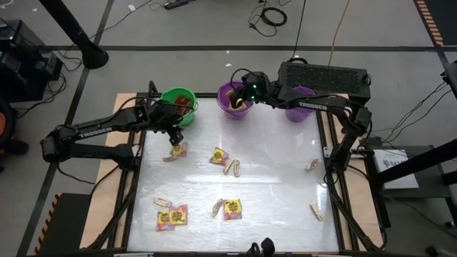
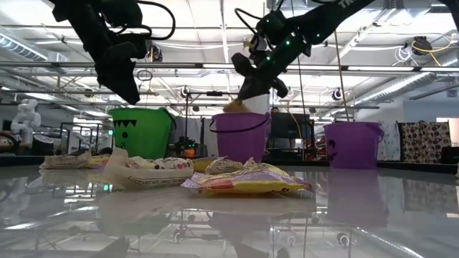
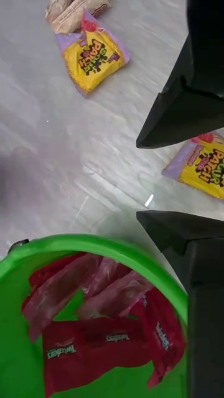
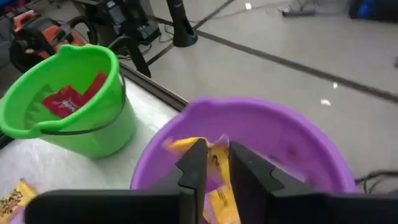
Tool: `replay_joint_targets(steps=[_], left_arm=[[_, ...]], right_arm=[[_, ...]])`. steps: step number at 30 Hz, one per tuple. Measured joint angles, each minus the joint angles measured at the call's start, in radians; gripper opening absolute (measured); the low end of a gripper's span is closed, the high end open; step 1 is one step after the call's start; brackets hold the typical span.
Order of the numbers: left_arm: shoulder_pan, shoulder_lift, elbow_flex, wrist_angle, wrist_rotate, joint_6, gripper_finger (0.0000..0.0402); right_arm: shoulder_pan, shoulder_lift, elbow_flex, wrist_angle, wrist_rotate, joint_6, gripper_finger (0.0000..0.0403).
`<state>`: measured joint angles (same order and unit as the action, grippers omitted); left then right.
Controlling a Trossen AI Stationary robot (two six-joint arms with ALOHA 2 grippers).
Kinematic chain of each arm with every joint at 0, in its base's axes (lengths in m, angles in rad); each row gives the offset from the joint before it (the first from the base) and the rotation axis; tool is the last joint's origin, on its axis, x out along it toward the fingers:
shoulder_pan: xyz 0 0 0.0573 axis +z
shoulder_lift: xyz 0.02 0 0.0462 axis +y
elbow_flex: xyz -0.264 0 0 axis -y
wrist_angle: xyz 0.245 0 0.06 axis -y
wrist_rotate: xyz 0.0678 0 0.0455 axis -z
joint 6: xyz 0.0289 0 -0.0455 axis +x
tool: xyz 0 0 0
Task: Sort candy by brand, put in halloween buckets
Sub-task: Put the yellow candy pack in the left purple bucket
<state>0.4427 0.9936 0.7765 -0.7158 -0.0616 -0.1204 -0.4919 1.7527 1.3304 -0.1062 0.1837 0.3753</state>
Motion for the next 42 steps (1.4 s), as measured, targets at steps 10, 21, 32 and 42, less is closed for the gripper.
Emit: replay_joint_targets(steps=[10, 21, 32, 42], left_arm=[[0.0, 0.0, 0.0, 0.001, -0.015, 0.006, 0.018], [0.0, 0.001, 0.0, 0.001, -0.03, 0.021, 0.018], [0.0, 0.001, 0.001, -0.092, 0.048, -0.302, 0.018], [-0.033, 0.001, 0.001, -0.157, 0.07, -0.269, 0.018]], right_arm=[[0.006, -0.006, 0.0, 0.027, -0.005, -0.042, 0.0123], [0.101, -0.006, 0.0, 0.118, -0.066, -0.039, 0.0141], [0.256, -0.001, 0.0, 0.367, -0.292, -0.119, 0.0141], [0.444, 0.199, 0.0, 0.703, -0.296, -0.199, 0.0141]])
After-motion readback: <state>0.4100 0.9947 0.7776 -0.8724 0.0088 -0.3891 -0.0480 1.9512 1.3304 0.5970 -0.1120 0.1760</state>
